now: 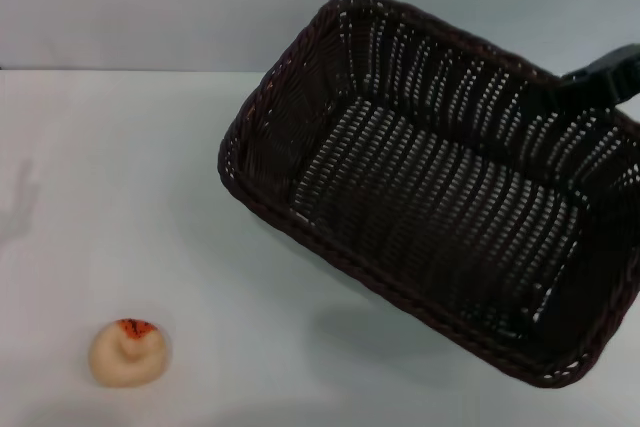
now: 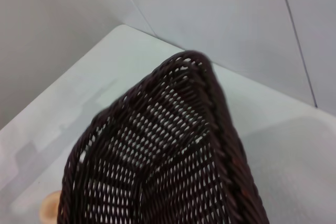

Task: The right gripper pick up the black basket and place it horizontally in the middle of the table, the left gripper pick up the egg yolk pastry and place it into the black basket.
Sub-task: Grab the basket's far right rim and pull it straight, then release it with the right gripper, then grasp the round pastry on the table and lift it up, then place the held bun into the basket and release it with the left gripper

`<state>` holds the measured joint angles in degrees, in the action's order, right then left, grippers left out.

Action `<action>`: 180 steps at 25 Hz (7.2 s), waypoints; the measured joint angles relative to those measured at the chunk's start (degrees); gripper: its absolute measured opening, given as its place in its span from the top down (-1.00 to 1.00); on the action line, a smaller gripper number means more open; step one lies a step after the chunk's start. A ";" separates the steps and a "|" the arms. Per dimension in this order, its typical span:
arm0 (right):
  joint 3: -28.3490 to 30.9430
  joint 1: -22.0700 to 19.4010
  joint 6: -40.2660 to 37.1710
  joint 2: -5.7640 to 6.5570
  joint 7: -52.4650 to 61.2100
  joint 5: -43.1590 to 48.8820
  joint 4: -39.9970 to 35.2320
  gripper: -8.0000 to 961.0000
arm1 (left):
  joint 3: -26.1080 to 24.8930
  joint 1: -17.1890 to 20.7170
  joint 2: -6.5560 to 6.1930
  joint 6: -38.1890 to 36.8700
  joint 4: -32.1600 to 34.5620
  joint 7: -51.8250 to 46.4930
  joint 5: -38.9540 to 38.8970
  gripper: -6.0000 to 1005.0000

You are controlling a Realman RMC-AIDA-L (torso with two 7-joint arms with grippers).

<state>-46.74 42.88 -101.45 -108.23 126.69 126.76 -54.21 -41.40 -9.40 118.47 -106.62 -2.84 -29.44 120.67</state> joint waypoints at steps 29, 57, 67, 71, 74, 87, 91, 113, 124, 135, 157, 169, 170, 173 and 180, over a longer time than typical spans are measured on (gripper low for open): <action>-7.60 11.33 0.09 -0.95 -32.51 0.59 2.19 0.61 | 3.05 1.92 0.18 -0.43 -2.44 0.00 0.00 -0.28; -7.95 10.21 4.49 -2.92 -35.74 2.69 6.22 0.62 | 3.80 2.00 0.09 -0.53 -3.25 -1.40 0.00 -0.28; -7.72 8.57 6.73 -3.17 -36.13 2.48 5.87 0.62 | 4.34 2.02 0.09 -0.61 -3.22 -1.49 0.00 -0.28; -7.59 8.46 7.63 -3.26 -37.37 2.35 6.16 0.56 | 4.45 2.02 0.09 -0.61 -3.22 -1.50 0.00 -0.28; -7.57 8.54 7.95 -3.33 -37.47 2.26 6.25 0.51 | 4.79 2.05 0.09 -0.61 -3.22 -1.49 0.00 -0.28; -6.56 10.33 20.53 -4.46 -42.91 -2.21 6.04 -0.03 | 6.63 2.34 0.09 -0.51 -3.19 -1.50 0.00 -0.28; -3.22 7.24 25.11 -5.01 -47.03 -10.66 6.07 -0.03 | 7.78 2.57 0.06 -0.52 -2.87 -1.50 0.00 -0.28; 12.11 -26.43 20.87 -10.29 -67.40 -68.87 28.35 -0.03 | 47.33 -0.01 -1.97 -4.16 25.60 -26.57 0.04 -0.28; 16.46 -27.16 20.33 -10.21 -67.66 -68.98 30.71 -0.03 | 54.78 1.34 -1.80 2.91 28.04 -25.40 1.81 -0.62; 16.77 -25.37 20.34 -10.14 -67.72 -69.07 30.86 -0.03 | 54.93 1.62 -1.50 6.22 28.04 -24.72 6.12 -0.62; 16.78 -24.49 20.68 -10.25 -67.91 -69.06 31.30 -0.03 | 54.89 1.62 -1.38 7.75 27.67 -20.42 8.87 0.33; 16.87 -24.13 20.86 -10.38 -68.88 -69.16 31.87 -0.03 | 53.93 0.66 -1.11 6.36 26.71 -20.85 7.94 0.73; 16.89 -24.09 20.88 -10.39 -69.01 -69.17 32.02 -0.03 | 52.45 -0.19 -0.94 5.23 25.66 -20.68 7.55 0.74; 16.94 -24.03 20.96 -10.39 -69.11 -69.19 32.31 -0.03 | 49.86 -1.27 -0.84 2.99 24.93 -20.59 7.37 0.78; 17.33 -24.22 21.05 -10.28 -69.48 -69.20 33.24 -0.03 | 43.37 -6.10 -0.69 -2.24 21.58 -19.75 3.02 0.85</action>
<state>-29.41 18.66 -80.40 -118.51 57.21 57.56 -20.97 1.97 -15.50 117.78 -108.86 18.74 -49.19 123.69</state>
